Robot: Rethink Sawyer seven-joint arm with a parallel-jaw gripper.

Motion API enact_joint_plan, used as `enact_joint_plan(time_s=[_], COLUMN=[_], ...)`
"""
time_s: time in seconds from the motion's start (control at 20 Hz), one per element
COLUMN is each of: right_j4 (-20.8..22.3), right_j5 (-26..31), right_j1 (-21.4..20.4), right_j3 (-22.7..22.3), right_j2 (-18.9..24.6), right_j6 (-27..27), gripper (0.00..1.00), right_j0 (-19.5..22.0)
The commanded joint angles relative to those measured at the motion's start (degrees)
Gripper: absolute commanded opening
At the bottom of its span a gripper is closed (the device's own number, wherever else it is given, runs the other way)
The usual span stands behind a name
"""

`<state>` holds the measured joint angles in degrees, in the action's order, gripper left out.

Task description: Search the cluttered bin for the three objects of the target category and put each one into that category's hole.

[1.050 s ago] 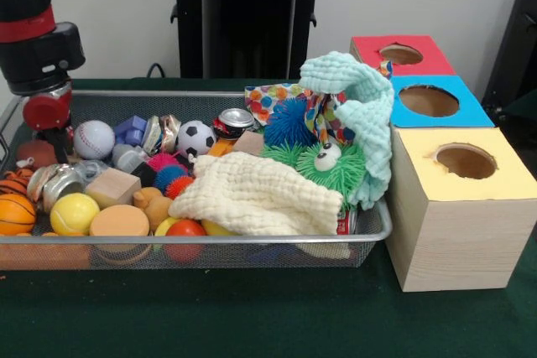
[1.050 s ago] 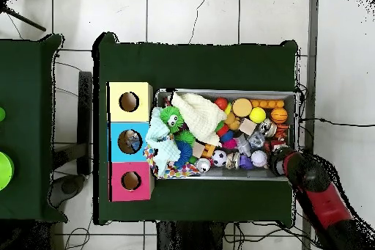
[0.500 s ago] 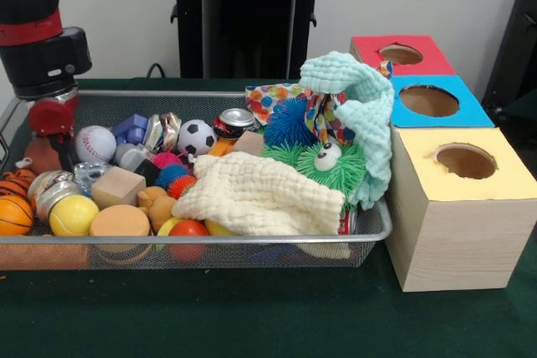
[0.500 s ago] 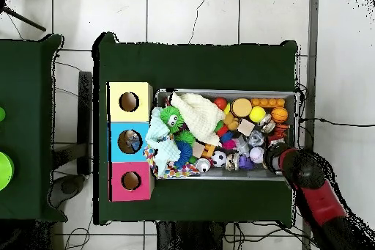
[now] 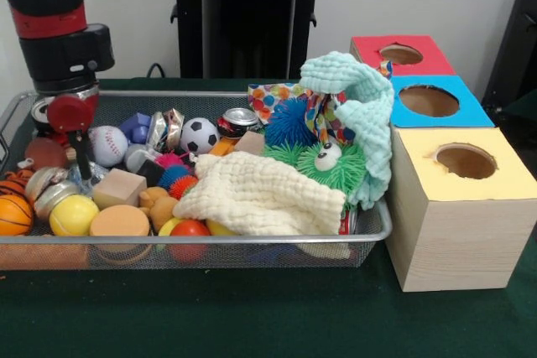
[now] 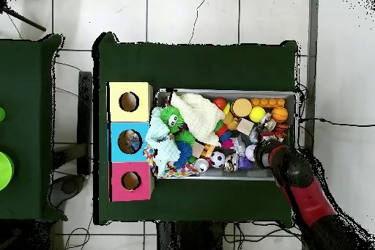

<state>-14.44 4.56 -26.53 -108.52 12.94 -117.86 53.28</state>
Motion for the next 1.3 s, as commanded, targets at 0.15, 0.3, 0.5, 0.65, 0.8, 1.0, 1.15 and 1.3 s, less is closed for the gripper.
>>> enact_joint_plan(time_s=[0.15, 0.3, 0.5, 0.65, 0.8, 1.0, 1.15, 1.3], right_j4=[-7.4, -6.7, -5.4, -4.6, -4.3, -3.8, -3.9, -3.9], right_j5=[-6.3, -7.8, -5.9, -6.8, -6.1, -3.5, 1.4, 6.1], right_j1=[-2.9, -1.5, 0.3, 1.2, 1.8, 1.9, 0.4, -1.9], right_j3=[-10.9, -10.6, -8.6, -8.2, -7.4, -5.1, -2.3, -0.1], right_j2=[8.8, 10.5, 11.5, 12.0, 12.0, 9.9, 5.4, 0.3], right_j6=[-22.9, -21.1, -17.6, -17.4, -16.1, -12.9, -9.4, -7.5], gripper=[1.00, 1.00, 1.00, 1.00, 1.00, 1.00, 1.00, 1.00], right_j0=[-3.7, -2.1, -0.4, 0.3, 0.7, 0.1, -1.8, -4.1])
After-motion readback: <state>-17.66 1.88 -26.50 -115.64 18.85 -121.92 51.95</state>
